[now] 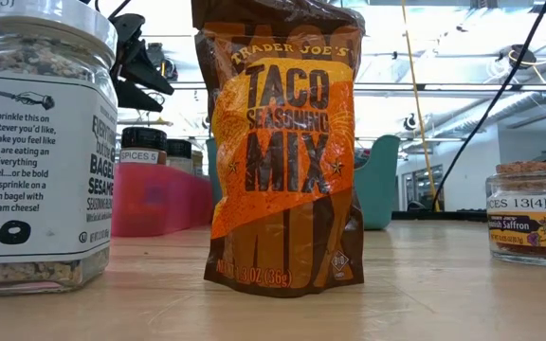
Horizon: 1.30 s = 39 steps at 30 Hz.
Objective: Pick & Place Food Item
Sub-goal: Put the brown spice bottle into the red bin
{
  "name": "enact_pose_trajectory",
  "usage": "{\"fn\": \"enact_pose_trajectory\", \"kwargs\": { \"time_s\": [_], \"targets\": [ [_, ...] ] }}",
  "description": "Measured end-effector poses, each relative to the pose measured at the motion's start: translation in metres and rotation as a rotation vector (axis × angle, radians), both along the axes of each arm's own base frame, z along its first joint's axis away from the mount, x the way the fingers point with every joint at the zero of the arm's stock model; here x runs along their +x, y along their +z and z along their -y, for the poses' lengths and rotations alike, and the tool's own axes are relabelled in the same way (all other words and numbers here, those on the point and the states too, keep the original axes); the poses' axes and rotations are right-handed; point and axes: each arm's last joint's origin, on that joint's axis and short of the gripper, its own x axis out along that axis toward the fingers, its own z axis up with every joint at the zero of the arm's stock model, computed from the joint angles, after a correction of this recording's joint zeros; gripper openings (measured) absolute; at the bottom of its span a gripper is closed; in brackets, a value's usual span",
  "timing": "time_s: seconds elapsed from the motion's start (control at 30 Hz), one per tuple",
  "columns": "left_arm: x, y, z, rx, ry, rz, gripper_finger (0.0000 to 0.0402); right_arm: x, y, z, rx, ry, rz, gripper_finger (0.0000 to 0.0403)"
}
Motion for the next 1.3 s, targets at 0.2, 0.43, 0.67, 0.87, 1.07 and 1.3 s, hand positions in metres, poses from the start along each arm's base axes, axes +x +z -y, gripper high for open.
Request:
{"fn": "enact_pose_trajectory", "kwargs": {
  "time_s": [0.2, 0.43, 0.67, 0.87, 1.07, 1.3],
  "targets": [
    [0.0, 0.0, 0.0, -0.001, 0.0, 0.001, 0.0267, 0.006, -0.009, -0.005, -0.047, 0.014, 0.084, 0.0263],
    [0.0, 0.0, 0.0, -0.003, 0.001, 0.002, 0.0267, 0.008, -0.008, -0.005, -0.044, 0.025, 0.103, 0.0263],
    [0.0, 0.0, 0.0, -0.005, 0.002, 0.003, 0.0267, 0.013, -0.008, -0.002, -0.032, 0.014, 0.102, 0.0228],
    [0.0, 0.0, 0.0, -0.06, 0.023, 0.029, 0.0267, 0.014, -0.007, -0.002, -0.044, 0.025, 0.112, 0.0165],
    [0.004, 0.005, 0.004, -0.133, -0.121, 0.106, 0.0267, 0.023, 0.004, 0.005, -0.032, 0.037, 0.127, 0.0165],
    [0.016, 0.02, 0.023, -0.067, -0.392, 0.246, 0.0267, 0.049, 0.031, 0.016, -0.04, 0.09, 0.164, 0.0165]
  ]
}}
